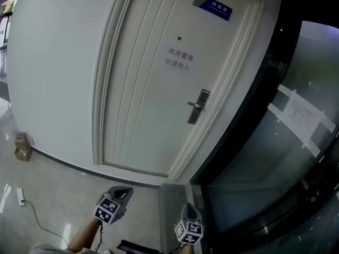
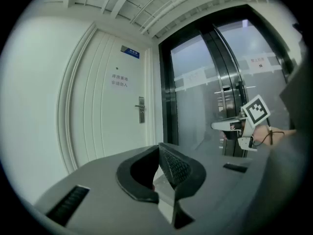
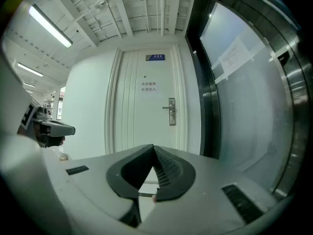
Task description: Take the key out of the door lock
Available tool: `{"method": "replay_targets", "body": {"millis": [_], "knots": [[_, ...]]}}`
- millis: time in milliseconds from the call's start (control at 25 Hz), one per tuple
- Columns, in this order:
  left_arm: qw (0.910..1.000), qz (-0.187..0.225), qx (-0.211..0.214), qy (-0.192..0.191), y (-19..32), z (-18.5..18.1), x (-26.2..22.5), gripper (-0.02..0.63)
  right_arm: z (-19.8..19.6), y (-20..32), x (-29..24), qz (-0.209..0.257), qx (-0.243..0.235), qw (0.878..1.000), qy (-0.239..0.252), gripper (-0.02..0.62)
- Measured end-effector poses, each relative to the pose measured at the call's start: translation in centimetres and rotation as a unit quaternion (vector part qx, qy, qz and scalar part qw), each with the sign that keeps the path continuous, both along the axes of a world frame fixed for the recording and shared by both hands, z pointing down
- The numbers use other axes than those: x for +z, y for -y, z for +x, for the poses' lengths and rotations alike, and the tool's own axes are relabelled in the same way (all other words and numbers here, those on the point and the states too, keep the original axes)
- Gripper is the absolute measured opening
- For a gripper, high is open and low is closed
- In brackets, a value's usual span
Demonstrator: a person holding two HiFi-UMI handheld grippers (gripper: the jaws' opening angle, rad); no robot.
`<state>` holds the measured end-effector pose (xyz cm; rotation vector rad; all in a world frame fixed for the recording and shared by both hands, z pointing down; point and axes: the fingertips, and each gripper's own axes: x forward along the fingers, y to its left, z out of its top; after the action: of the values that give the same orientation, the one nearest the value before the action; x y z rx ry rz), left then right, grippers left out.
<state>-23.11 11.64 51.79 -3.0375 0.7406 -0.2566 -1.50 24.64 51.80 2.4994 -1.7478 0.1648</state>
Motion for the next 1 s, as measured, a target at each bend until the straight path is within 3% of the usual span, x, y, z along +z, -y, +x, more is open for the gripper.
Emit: {"method": "replay_targets", "body": {"millis": [560, 1000], "knots": [[0.9997, 0.015, 0.003, -0.020, 1.2, 2.2, -2.6, 0.005, -0.7, 1.7, -2.7, 0.023, -0.034, 0.999, -0.018, 0.012], [0.9997, 0.016, -0.003, -0.015, 0.2, 6.1, -2.7, 0.005, 2.8, 0.8, -2.3, 0.032, -0.045, 0.998, 0.000, 0.012]]}}
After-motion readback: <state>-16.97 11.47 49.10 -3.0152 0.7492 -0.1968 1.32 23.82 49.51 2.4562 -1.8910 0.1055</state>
